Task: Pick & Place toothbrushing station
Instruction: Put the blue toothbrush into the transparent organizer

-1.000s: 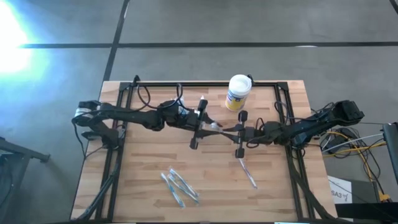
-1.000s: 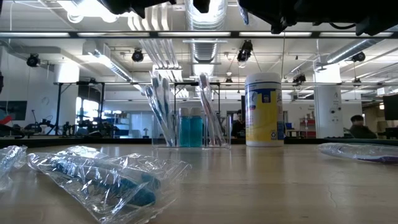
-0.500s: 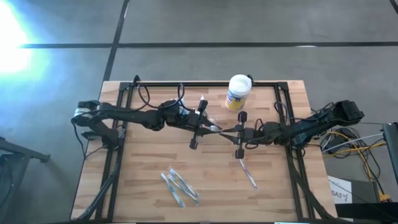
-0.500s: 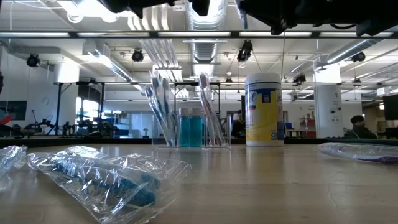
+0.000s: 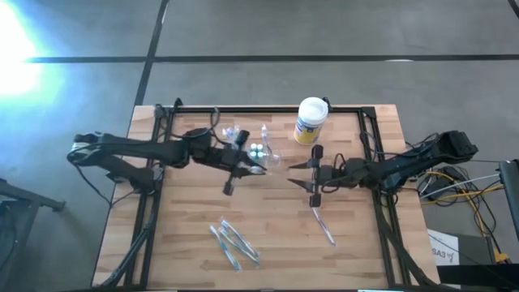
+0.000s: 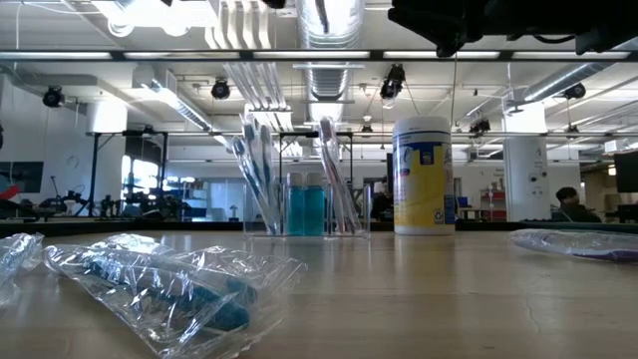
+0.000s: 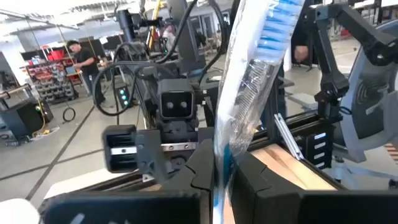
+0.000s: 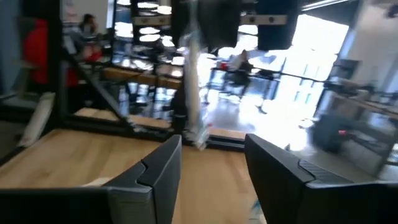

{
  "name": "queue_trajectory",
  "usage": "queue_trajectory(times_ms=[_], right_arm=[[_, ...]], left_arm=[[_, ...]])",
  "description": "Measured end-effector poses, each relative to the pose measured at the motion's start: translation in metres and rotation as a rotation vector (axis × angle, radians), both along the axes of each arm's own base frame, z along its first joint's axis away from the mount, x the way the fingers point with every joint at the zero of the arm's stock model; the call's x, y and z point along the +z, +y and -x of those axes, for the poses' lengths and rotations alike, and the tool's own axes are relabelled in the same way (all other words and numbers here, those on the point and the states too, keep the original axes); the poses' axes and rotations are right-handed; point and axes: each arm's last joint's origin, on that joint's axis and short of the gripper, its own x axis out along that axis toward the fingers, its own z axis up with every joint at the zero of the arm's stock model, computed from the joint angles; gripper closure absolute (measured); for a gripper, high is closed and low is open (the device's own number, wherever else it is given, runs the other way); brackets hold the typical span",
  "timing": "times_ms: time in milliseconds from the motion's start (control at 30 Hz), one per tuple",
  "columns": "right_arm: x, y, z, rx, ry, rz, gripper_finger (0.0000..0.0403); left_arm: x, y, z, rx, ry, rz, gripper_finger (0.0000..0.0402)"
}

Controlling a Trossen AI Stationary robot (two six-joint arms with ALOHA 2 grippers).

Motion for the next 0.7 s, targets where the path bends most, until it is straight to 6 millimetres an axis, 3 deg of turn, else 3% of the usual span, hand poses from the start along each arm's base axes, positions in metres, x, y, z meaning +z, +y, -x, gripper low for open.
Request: queue_trajectory(times_ms=[267,467,700], right_arm=[[0.000,0.005,0.004,0.192,0.033,-0.014,0.0251],[0.001,0.004,0.008,0.203,0.023,-0.066,0.0301],[-0.008,-0.004,0.015,0.189,0.040,-0.077,0.0367]], left_arm=[[-0.036,-0.005,0.066,0.047,0.019,0.066,0.0378],[-0.075,-0.005,0.114,0.077,0.019,0.153,0.0378],[-0.110,-0.003,0.149,0.119,-0.005,0.236,0.0378]])
